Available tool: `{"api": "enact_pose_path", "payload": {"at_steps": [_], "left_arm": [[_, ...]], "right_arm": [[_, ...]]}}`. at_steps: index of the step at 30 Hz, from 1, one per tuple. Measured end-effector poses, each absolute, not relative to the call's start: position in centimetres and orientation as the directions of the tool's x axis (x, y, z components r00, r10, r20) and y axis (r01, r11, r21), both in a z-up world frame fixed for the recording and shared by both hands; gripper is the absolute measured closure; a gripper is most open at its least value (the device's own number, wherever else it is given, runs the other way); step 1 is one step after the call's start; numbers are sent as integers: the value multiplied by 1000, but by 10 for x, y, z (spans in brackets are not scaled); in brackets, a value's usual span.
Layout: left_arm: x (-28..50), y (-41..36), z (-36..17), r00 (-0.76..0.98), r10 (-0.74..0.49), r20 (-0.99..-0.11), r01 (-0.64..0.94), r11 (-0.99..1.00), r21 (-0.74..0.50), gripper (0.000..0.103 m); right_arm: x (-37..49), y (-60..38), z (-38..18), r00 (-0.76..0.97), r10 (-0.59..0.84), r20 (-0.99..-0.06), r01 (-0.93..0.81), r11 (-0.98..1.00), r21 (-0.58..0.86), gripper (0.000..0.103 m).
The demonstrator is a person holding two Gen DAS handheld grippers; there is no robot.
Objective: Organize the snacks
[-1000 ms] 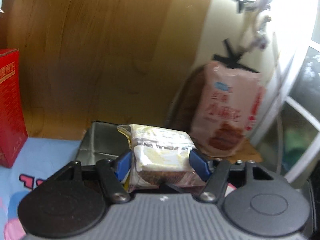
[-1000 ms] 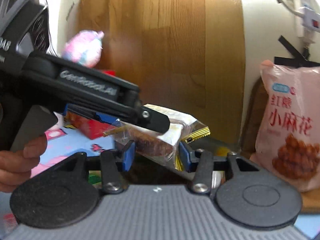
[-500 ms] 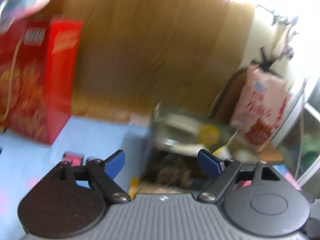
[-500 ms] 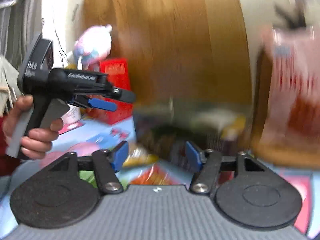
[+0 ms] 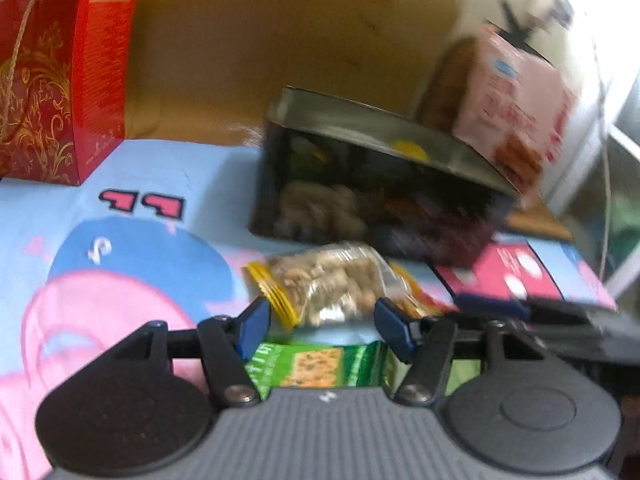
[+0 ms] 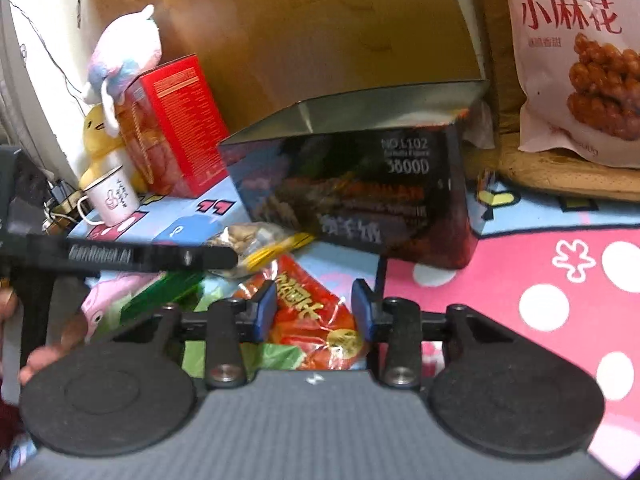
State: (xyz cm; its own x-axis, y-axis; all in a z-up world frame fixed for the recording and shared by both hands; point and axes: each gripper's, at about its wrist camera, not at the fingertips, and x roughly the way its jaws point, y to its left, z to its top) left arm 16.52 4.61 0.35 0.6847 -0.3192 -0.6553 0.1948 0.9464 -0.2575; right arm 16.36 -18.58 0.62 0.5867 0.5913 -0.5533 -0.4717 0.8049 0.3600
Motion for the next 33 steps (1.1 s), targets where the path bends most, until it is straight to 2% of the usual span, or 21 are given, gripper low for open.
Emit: {"api": "enact_pose_path", "payload": {"at_steps": [5, 11, 14, 16, 18, 20, 23, 28, 29, 30, 33], "left_arm": [[133, 30, 3, 679, -364, -638, 244, 931, -272, 43], [112, 33, 19, 686, -409, -602, 299, 913, -279, 28], [116, 61, 34, 716, -407, -567, 237, 906, -350, 26], [128, 87, 36, 704, -439, -558, 175, 869, -463, 26], [142, 104, 33, 679, -470, -564, 113, 826, -552, 28], [151, 108, 28, 657, -492, -572, 92, 805, -587, 28], [160, 102, 20, 615, -526, -587, 88, 786, -612, 28], [169, 90, 5, 594, -532, -603, 74, 783, -618, 34], [171, 90, 4, 597, -531, -602, 71, 782, -619, 39], [171, 91, 4, 601, -524, -604, 60, 783, -619, 45], [172, 97, 2, 602, -528, -599, 39, 769, -639, 54]], "right_arm": [[146, -195, 4, 574, 609, -548, -506, 790, 348, 59], [115, -196, 12, 516, 635, -574, -592, 749, 296, 58], [114, -201, 22, 504, 645, -574, -604, 738, 299, 59], [122, -206, 32, 535, 643, -548, -583, 750, 312, 58], [136, -207, 39, 555, 652, -517, -554, 753, 356, 58], [153, -202, 40, 565, 660, -495, -531, 750, 394, 58], [181, -186, 30, 554, 666, -500, -487, 746, 454, 58], [211, -164, 6, 518, 686, -511, -435, 726, 533, 60], [213, -160, 2, 506, 692, -514, -433, 720, 543, 66], [213, -157, -1, 492, 698, -521, -431, 715, 551, 78], [206, -156, -5, 483, 694, -533, -432, 719, 544, 83]]}}
